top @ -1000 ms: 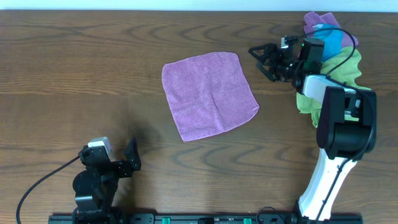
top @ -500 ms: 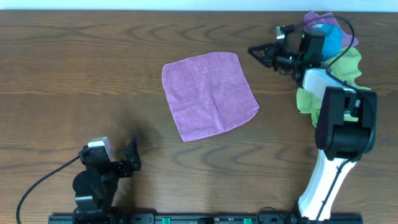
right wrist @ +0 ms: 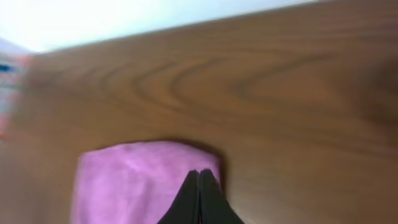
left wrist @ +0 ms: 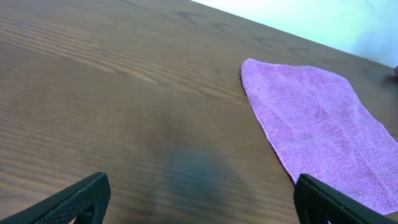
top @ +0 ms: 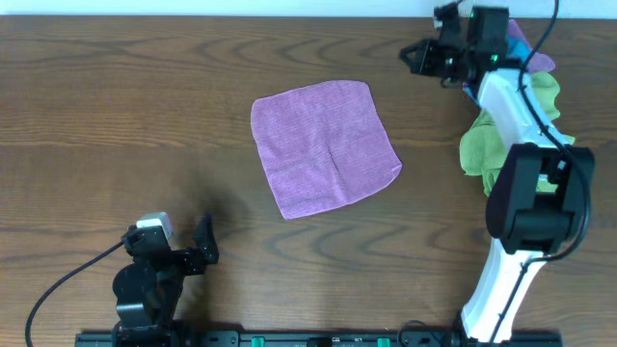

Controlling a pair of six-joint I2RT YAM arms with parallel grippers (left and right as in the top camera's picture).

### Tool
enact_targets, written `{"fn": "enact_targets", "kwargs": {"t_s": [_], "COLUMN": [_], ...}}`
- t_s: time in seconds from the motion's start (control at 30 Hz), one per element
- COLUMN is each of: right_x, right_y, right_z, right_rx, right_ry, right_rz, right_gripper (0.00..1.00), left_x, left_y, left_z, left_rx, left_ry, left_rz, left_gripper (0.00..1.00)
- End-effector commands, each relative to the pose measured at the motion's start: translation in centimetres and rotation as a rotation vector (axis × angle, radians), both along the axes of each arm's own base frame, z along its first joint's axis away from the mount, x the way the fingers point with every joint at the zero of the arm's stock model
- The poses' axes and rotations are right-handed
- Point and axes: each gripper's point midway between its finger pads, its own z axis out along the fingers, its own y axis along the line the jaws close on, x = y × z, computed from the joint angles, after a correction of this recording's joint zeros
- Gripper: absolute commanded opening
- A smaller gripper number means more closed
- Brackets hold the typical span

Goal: Fold the cloth

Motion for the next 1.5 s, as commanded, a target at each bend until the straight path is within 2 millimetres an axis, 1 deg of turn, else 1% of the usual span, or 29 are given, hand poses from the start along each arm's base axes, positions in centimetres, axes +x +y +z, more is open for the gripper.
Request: {"fn": "enact_targets", "kwargs": {"t_s": [0.0, 0.03, 0.17, 0.23, 0.3, 0.37, 0.47, 0.5, 0.53, 0.63, 0.7, 0.83, 0.93, 1.1, 1.2, 1.3, 1.37, 1.43, 1.47], "right_x": [0.1, -1.0, -4.8, -5.9, -6.7, -7.7, -9.3, -10.2, -11.7, -14.3, -15.2, -16.5, -16.9, -18.0, -18.7, -19.8, -21.0, -22.5, -23.4], "right_y": [-1.0, -0.6, -0.3, 0.6, 1.2, 2.2, 3.8, 4.0, 4.5, 4.8, 4.5, 4.2, 3.4, 3.1, 2.9, 3.5, 4.4, 5.7, 6.7], "right_z": [1.4, 1.5, 0.2, 0.2, 0.4, 0.1, -2.1, -3.5, -5.5, -8.2, -9.3, -10.6, -11.6, -13.9, -14.9, -15.9, -16.6, -17.2, -17.4], "right_rx": [-0.231, -0.206, -0.242, -0.237, -0.295, -0.357, -0.369, -0.366, -0.366, -0.394, -0.409, -0.414, -0.447, -0.447, -0.462, -0.473, -0.476, -0.488, -0.499], "right_ry": [-0.057, -0.018, 0.104, 0.129, 0.135, 0.144, 0.189, 0.221, 0.271, 0.355, 0.390, 0.432, 0.454, 0.465, 0.475, 0.486, 0.505, 0.521, 0.529], "right_rz": [0.031, 0.071, 0.159, 0.186, 0.194, 0.212, 0.254, 0.259, 0.277, 0.299, 0.291, 0.296, 0.262, 0.242, 0.240, 0.261, 0.277, 0.317, 0.347], "right_gripper": [0.01, 0.01, 0.02, 0.02, 0.02, 0.02, 0.02, 0.02, 0.02, 0.02, 0.02, 0.02, 0.02, 0.01, 0.02, 0.02, 0.02, 0.02, 0.02], "left_x": [0.0, 0.0, 0.0, 0.0, 0.0, 0.0, 0.0, 0.0, 0.0, 0.0, 0.0, 0.0, 0.0, 0.0, 0.0, 0.0, 0.0, 0.0, 0.0], "left_y": [0.0, 0.0, 0.0, 0.0, 0.0, 0.0, 0.0, 0.0, 0.0, 0.0, 0.0, 0.0, 0.0, 0.0, 0.0, 0.0, 0.0, 0.0, 0.0], "left_z": [-0.8, -0.8, -0.8, -0.8, -0.8, -0.8, -0.8, -0.8, -0.8, -0.8, -0.8, -0.8, -0.8, -0.8, -0.8, -0.8, -0.8, -0.8, -0.8], "left_rx": [-0.003, -0.003, -0.003, -0.003, -0.003, -0.003, -0.003, -0.003, -0.003, -0.003, -0.003, -0.003, -0.003, -0.003, -0.003, -0.003, -0.003, -0.003, -0.003], "left_ry": [0.017, 0.017, 0.017, 0.017, 0.017, 0.017, 0.017, 0.017, 0.017, 0.017, 0.017, 0.017, 0.017, 0.017, 0.017, 0.017, 0.017, 0.017, 0.017], "left_rz": [0.001, 0.001, 0.001, 0.001, 0.001, 0.001, 0.001, 0.001, 0.001, 0.001, 0.001, 0.001, 0.001, 0.001, 0.001, 0.001, 0.001, 0.001, 0.001], "left_gripper": [0.95, 0.95, 0.95, 0.96, 0.95, 0.95, 0.95, 0.95, 0.95, 0.95, 0.95, 0.95, 0.95, 0.95, 0.95, 0.95, 0.95, 0.95, 0.95]}}
